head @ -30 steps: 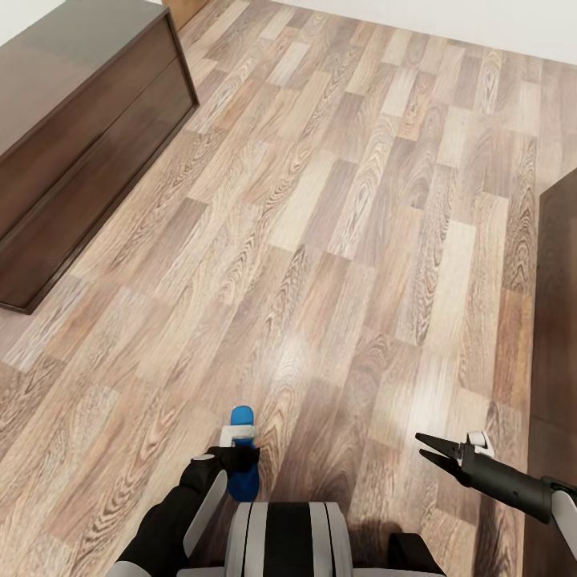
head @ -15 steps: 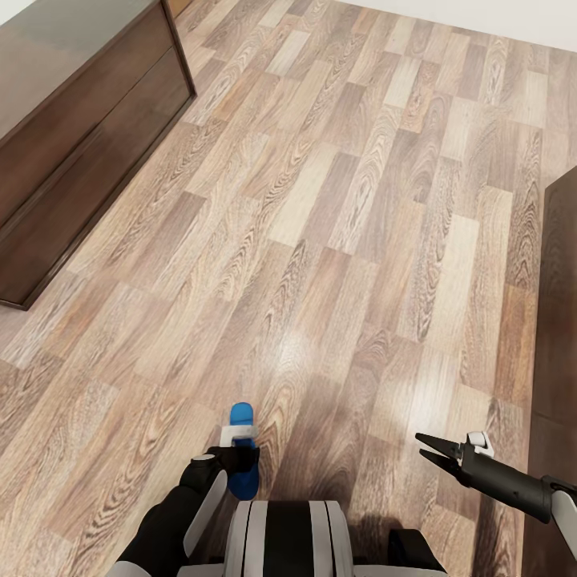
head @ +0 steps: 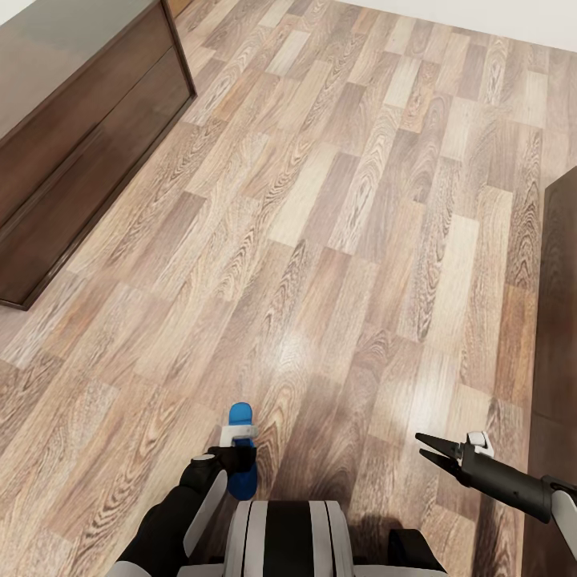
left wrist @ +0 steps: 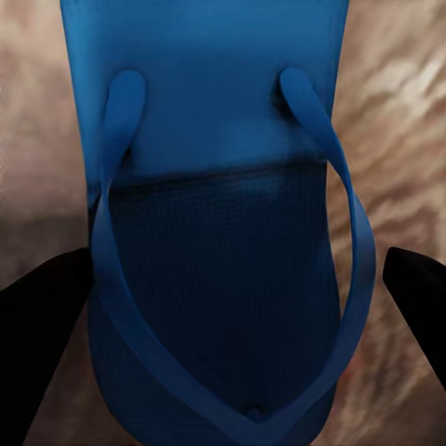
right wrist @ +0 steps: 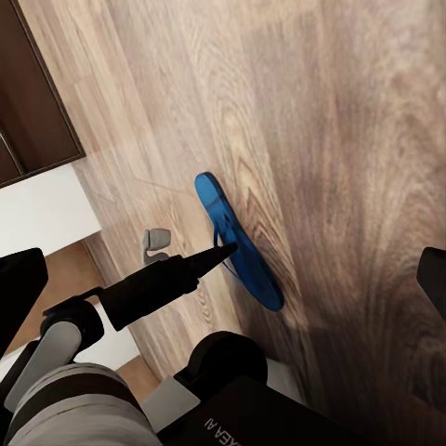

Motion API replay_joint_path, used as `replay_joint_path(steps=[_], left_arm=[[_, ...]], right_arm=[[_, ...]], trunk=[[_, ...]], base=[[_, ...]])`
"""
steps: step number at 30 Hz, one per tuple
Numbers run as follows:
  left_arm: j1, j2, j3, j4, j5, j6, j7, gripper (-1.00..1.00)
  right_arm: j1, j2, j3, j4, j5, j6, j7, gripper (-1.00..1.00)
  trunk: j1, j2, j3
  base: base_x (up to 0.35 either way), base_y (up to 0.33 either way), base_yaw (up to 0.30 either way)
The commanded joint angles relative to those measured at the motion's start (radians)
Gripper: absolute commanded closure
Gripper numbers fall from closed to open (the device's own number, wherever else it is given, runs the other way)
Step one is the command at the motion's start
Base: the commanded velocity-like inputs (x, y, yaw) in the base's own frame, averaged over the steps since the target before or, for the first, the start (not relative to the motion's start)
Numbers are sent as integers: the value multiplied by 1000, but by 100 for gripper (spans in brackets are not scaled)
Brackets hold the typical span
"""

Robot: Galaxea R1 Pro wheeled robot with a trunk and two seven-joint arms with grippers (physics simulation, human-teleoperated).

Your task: In the bedroom, move the book from the bed onto either nightstand, and place the two sandals side by side next to the bed.

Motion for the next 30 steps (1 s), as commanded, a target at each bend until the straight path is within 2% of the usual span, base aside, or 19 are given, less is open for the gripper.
replay_joint_path(steps=[1,7,10,13,30], left_arm=[[0,1,-2,-1,7,4,9,100],[0,1,-2,-2,7,3,9,100],[0,1,-2,-1,8,4,9,100],[0,1,-2,-2,7,4,9,100],[0,1,-1,-3,8,4,9,100]], right_arm=[[0,0,-1,0,2,4,4,-100],[0,0,-1,0,2,3,4,-100],[0,0,-1,0,2,3,4,-100],[0,0,-1,0,1,4,4,-100],[-1,0,-1,0,1,3,4,-100]], trunk=[[0,0,0],[0,0,0],[-1,1,11],[-1,1,11],[-9,4,77]], base=[[0,0,0],[0,0,0],[0,0,0],[0,0,0],[0,0,0]])
